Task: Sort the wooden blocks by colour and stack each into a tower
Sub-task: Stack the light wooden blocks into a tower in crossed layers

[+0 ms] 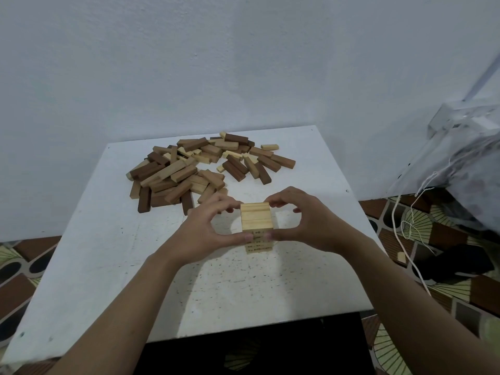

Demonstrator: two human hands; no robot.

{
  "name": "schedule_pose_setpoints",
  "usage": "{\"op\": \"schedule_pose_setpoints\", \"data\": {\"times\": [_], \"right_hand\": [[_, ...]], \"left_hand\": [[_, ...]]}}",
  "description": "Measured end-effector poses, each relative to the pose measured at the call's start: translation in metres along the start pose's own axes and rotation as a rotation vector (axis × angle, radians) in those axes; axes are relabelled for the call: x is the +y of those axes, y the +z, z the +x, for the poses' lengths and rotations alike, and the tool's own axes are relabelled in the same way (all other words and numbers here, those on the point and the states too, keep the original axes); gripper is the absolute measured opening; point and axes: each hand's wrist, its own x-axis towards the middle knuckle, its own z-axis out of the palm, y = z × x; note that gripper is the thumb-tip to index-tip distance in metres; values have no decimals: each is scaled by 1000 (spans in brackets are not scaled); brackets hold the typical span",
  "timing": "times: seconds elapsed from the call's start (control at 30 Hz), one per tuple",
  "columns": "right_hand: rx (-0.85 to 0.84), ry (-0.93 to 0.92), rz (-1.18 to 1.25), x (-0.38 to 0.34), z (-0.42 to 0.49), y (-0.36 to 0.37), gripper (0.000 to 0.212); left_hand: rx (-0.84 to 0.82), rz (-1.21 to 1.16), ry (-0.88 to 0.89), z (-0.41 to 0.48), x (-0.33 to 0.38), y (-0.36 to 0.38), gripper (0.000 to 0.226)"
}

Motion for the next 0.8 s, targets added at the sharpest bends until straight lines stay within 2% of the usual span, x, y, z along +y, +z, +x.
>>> {"op": "schedule_pose_setpoints", "data": {"times": [0.23, 0.33, 0.43, 0.67, 0.8], "right_hand": [[-1, -13, -5, -1, -3, -2, 58], [13, 5, 27, 1, -5, -2, 71], [37, 22, 116, 3, -9, -4, 73], [105, 31, 280, 1, -8, -1, 52], [206, 17, 358, -7, 1, -1, 32]], "left_hand": [[1, 2, 2, 0, -1, -1, 76], [4, -4, -14, -1, -2, -3, 72], [29, -57, -34, -4, 0, -5, 62], [55, -106, -30, -5, 2, -18, 49], [85, -126, 8, -1, 9, -27, 32]]}}
